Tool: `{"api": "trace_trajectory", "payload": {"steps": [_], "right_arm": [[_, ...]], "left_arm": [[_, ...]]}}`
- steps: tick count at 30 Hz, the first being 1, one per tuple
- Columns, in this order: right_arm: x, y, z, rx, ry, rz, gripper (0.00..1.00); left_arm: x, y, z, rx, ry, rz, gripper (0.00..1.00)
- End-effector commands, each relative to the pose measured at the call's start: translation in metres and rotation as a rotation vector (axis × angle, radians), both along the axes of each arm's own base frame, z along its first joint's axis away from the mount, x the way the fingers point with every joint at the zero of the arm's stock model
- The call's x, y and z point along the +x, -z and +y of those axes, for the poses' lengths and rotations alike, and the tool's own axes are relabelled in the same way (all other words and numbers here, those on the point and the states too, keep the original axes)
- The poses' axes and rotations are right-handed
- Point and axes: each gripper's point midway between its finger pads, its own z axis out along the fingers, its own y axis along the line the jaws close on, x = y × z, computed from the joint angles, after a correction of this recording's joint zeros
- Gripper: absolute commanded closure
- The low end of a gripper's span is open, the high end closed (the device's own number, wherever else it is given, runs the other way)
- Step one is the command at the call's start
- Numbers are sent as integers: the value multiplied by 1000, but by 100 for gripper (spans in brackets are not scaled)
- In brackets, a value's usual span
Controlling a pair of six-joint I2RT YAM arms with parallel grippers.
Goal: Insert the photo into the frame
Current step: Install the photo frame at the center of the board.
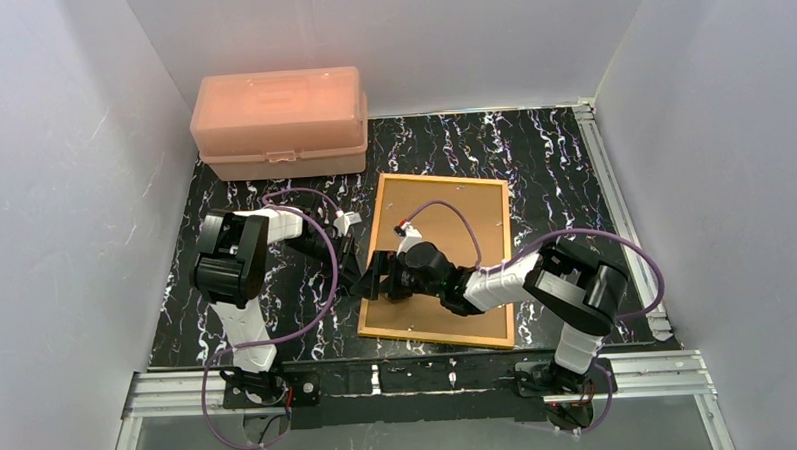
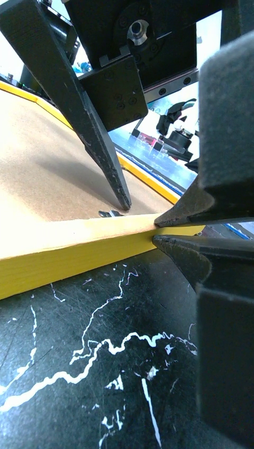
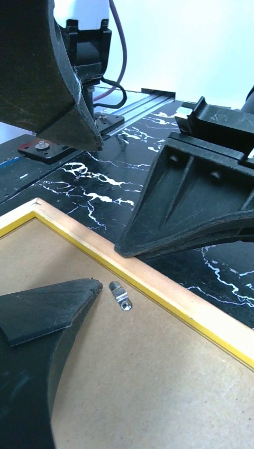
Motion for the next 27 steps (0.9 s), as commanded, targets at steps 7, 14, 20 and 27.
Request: {"api": "trace_trajectory", "payload": {"steps": [7,14,20,27], "right_arm": [[7,6,-10,-48,21,-62,1],[18,9,-4,-68,41,-96,1],[20,12,1,-75,28,-99,2],[23,15,-2,-96,43,-116,2]], "left_arm": [[-9,-2,-1,-9,15,20,91],[-9,-3,-1,-13,14,23,91],[-9,-4,-1,-15,13,25,91],[-9,-5,-2,-24,13,26,91]]}}
